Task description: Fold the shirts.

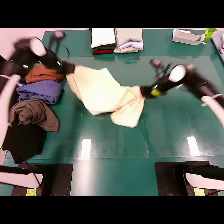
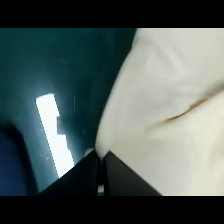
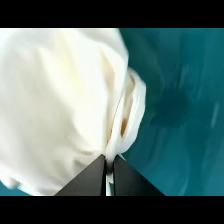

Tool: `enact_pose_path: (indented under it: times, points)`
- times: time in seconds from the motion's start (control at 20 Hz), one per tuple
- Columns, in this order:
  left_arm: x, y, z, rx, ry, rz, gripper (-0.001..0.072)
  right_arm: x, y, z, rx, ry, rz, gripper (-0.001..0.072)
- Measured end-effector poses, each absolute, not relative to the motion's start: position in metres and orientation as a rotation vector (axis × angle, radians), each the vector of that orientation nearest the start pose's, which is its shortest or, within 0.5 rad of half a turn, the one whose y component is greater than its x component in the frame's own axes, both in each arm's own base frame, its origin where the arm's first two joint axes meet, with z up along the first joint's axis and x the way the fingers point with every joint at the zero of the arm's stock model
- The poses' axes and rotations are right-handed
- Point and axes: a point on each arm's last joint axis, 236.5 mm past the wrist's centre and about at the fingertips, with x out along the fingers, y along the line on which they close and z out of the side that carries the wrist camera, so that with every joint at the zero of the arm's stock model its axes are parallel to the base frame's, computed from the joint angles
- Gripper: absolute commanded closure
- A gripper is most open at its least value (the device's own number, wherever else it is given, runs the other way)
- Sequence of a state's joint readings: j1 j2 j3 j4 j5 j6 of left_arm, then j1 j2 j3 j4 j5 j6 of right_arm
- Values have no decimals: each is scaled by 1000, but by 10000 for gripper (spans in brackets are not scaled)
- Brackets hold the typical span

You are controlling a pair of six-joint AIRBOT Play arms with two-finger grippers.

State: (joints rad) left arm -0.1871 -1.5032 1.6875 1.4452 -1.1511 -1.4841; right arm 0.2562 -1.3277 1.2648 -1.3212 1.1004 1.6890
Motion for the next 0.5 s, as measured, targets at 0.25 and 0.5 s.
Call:
enact_pose_path:
  times: [0.25,0.5]
  points:
    - [435,-109,322,54,509,-299,683,393,115,221,166,818,271,700]
    - [331,-99,454,25,159,-338,684,337,96,357,156,519,288,700]
